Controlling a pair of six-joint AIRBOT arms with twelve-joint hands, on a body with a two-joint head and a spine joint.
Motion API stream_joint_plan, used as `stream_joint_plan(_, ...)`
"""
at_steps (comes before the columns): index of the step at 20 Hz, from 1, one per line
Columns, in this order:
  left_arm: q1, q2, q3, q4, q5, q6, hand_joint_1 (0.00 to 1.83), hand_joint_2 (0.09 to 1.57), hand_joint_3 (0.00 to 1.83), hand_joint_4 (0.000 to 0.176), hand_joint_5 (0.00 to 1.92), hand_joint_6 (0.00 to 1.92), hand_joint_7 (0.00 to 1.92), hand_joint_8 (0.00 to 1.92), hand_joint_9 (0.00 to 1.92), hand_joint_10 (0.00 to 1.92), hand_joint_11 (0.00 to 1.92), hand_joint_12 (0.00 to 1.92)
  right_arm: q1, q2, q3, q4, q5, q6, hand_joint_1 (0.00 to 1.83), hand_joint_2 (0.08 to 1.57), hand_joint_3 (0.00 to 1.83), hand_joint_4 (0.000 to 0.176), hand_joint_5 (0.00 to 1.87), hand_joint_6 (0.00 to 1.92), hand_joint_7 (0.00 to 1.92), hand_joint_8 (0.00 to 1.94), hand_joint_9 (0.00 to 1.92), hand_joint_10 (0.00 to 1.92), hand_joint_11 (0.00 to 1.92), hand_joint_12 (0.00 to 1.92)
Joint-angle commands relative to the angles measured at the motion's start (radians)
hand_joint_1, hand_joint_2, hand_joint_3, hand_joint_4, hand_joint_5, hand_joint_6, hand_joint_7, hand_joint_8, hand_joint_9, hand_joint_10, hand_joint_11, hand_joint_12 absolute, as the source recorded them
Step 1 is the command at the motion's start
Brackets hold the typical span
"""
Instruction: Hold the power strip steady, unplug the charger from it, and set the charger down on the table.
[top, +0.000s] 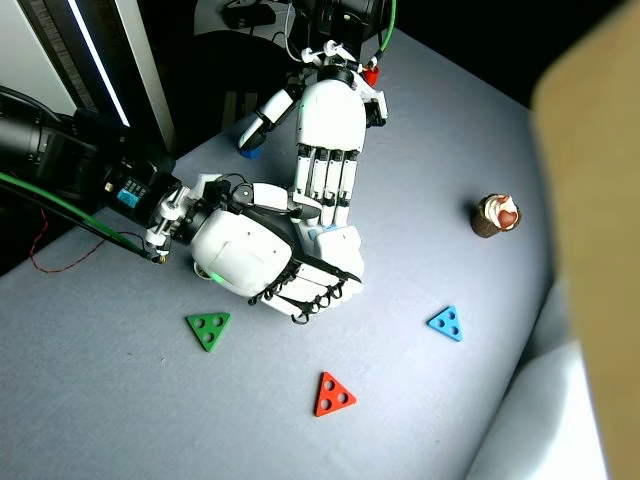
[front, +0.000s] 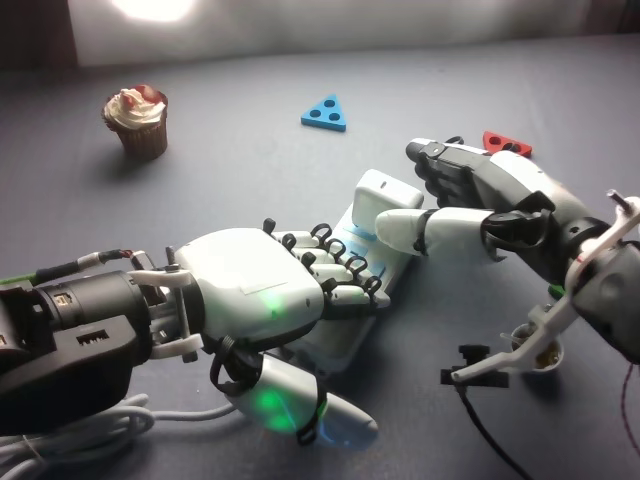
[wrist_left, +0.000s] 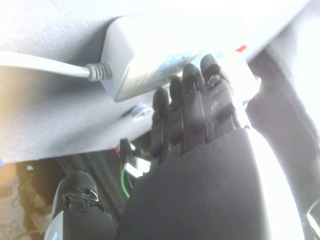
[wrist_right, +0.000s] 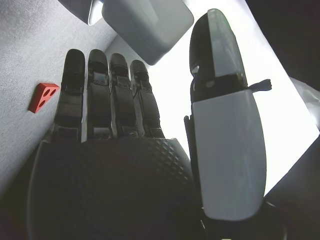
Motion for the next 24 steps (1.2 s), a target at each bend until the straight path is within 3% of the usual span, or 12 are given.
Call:
stream_joint_plan(1, -0.007, -0.013, 0.000, -0.001, -0.058, -0.002, 0.00, 0.98, 0.00, 0.000, 0.24, 0.00, 0.24, 0.00, 0.22, 0.00, 0.12, 0.14, 0.006, 0.006, 0.005, -0.048, 0.081, 0.008, 1.04, 1.03, 0.00, 0.000, 0.33, 0.01, 0.35, 0.01, 0.35, 0.01, 0.09, 0.70)
stream_joint_plan(11, 0.000, -0.013, -0.002, -0.009, -0.048, -0.002, 0.00, 0.98, 0.00, 0.000, 0.23, 0.00, 0.24, 0.00, 0.21, 0.00, 0.12, 0.13, 0.006, -0.071, 0.076, -0.048, 0.079, -0.010, 1.03, 1.03, 0.00, 0.000, 0.35, 0.01, 0.38, 0.01, 0.37, 0.01, 0.10, 0.72)
stream_joint_plan(21, 0.001, -0.012, -0.007, -0.012, -0.031, -0.002, 0.00, 0.97, 0.00, 0.000, 0.21, 0.00, 0.22, 0.00, 0.20, 0.00, 0.13, 0.13, 0.006, -0.080, 0.095, -0.051, 0.077, -0.029, 1.04, 1.03, 0.00, 0.000, 0.38, 0.01, 0.42, 0.01, 0.42, 0.01, 0.12, 0.73)
stream_joint_plan(22, 0.001, -0.011, -0.007, -0.013, -0.031, -0.002, 0.00, 0.97, 0.00, 0.000, 0.21, 0.00, 0.21, 0.00, 0.19, 0.00, 0.13, 0.13, 0.006, -0.080, 0.096, -0.056, 0.077, -0.029, 1.10, 1.02, 0.00, 0.000, 0.53, 0.01, 0.56, 0.01, 0.53, 0.01, 0.23, 0.75)
stream_joint_plan(24, 0.001, -0.008, -0.007, -0.013, -0.031, -0.002, 0.00, 0.97, 0.00, 0.000, 0.22, 0.00, 0.22, 0.00, 0.20, 0.00, 0.13, 0.13, 0.006, -0.080, 0.096, -0.068, 0.077, -0.029, 1.12, 1.02, 0.00, 0.000, 0.61, 0.01, 0.64, 0.01, 0.62, 0.01, 0.30, 0.75)
